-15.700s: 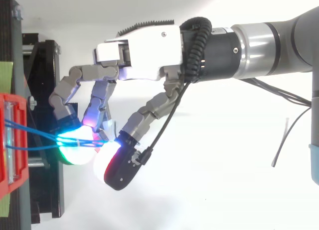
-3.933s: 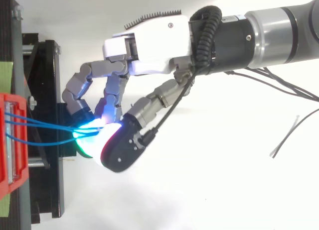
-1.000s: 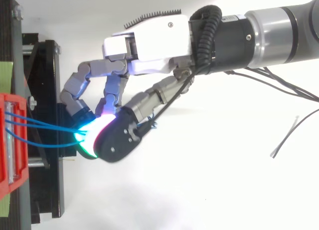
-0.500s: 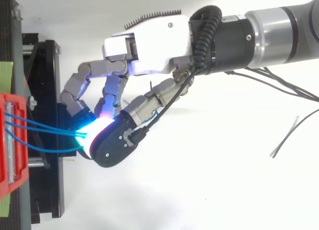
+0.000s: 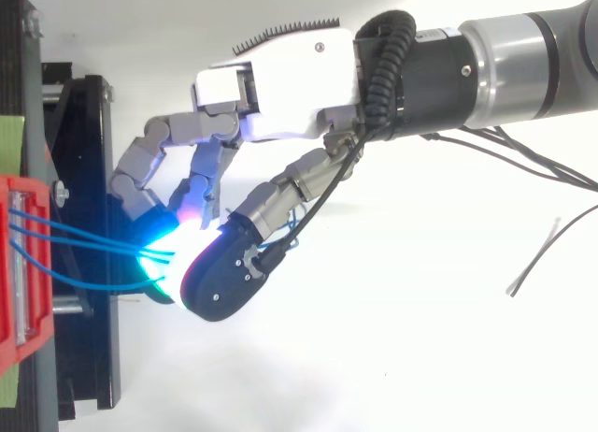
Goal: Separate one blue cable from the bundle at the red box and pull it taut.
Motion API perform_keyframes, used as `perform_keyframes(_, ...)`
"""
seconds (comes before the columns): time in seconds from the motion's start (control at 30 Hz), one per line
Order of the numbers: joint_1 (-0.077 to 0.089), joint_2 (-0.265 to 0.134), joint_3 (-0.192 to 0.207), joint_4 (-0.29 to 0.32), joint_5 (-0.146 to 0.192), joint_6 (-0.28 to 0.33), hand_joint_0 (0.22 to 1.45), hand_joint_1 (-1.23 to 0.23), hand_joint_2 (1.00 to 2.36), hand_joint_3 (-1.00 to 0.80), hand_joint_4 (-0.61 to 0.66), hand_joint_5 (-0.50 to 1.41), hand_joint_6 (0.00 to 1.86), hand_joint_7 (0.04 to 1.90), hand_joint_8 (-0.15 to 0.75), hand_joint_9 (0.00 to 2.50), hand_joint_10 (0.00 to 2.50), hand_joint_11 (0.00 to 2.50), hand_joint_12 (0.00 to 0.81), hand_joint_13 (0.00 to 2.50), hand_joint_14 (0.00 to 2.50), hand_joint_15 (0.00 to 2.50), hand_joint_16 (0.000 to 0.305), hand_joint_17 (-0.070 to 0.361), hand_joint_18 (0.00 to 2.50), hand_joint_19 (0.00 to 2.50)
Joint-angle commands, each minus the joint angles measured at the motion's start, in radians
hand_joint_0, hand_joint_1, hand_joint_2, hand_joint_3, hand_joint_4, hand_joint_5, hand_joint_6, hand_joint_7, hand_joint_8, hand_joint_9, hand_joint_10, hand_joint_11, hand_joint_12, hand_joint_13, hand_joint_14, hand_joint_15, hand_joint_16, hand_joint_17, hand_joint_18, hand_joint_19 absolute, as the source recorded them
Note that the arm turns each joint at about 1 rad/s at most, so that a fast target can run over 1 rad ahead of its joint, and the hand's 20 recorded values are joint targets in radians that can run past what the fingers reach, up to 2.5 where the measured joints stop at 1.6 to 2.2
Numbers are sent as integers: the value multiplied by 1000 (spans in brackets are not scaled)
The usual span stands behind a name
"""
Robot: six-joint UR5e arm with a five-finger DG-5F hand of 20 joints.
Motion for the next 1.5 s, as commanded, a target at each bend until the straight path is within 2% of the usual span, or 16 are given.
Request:
perform_keyframes(0.0, 0, 0, 0, 0, 0, 0, 713, -1000, 1000, -500, -205, -172, 927, 1200, 136, 997, 29, 1056, 325, 742, 28, 664, 49, 110, 693, 697)
perform_keyframes(0.27, 0, 0, 0, 0, 0, 0, 610, -1104, 1000, -500, -152, -178, 925, 1214, 144, 970, 31, 1071, 336, 736, 28, 676, 50, 112, 695, 705)
perform_keyframes(0.5, 0, 0, 0, 0, 0, 0, 528, -1095, 1000, -500, -118, -182, 925, 1189, 163, 974, 29, 1090, 355, 744, 26, 677, 53, 120, 713, 728)
perform_keyframes(0.63, 0, 0, 0, 0, 0, -1, 476, -1037, 1000, -500, -85, -184, 922, 1144, 198, 987, 27, 1086, 376, 758, 27, 688, 57, 128, 737, 741)
perform_keyframes(0.8, 0, 0, 0, 0, 0, 0, 421, -864, 1000, -500, -45, -179, 916, 1077, 239, 1030, 25, 1066, 410, 785, 25, 685, 62, 140, 771, 751)
perform_keyframes(0.83, 0, 0, -2, 0, 0, 0, 418, -791, 1000, -500, -36, -176, 915, 1026, 244, 1042, 24, 1062, 414, 790, 23, 673, 63, 142, 778, 750)
perform_keyframes(0.9, 0, 0, 0, 0, 0, 0, 434, -668, 1000, -500, -29, -171, 900, 1034, 239, 1064, 24, 1071, 409, 794, 25, 676, 62, 139, 773, 773)
perform_keyframes(0.97, 0, 0, -2, 0, 0, 0, 442, -648, 1000, -500, -24, -167, 891, 1037, 236, 1072, 25, 1061, 409, 798, 25, 682, 61, 137, 767, 776)
perform_keyframes(1.1, 0, 0, -2, 0, 0, 0, 534, -622, 1000, -500, -45, -165, 873, 1118, 215, 1080, 29, 1093, 379, 787, 27, 697, 53, 120, 713, 824)
perform_keyframes(1.13, 0, 0, 0, 0, 0, 0, 593, -645, 1000, -500, -50, -163, 869, 1150, 197, 1079, 29, 1101, 370, 789, 28, 702, 51, 114, 694, 837)
perform_keyframes(1.2, 0, 0, -2, 0, 0, 0, 619, -702, 1001, -489, -63, -161, 869, 1168, 201, 1086, 30, 1096, 369, 791, 28, 708, 50, 112, 693, 847)
perform_keyframes(1.27, 0, 0, -2, 0, 0, 0, 619, -781, 1015, -282, -65, -163, 875, 1232, 207, 1090, 30, 1101, 370, 798, 26, 714, 50, 113, 706, 849)
perform_keyframes(1.3, 0, 0, -2, 0, 2, 0, 632, -811, 1017, -247, -65, -163, 874, 1254, 212, 1085, 30, 1116, 372, 797, 28, 711, 50, 113, 711, 838)
perform_keyframes(1.37, 0, -2, -2, 0, 2, -1, 714, -938, 1017, -304, -109, -171, 895, 1230, 212, 1042, 32, 1120, 366, 782, 28, 707, 50, 114, 709, 809)
perform_keyframes(1.47, 0, 0, -2, 2, 2, -1, 777, -957, 1002, -474, -114, -173, 897, 1215, 211, 1027, 30, 1101, 358, 770, 28, 682, 51, 114, 708, 779)
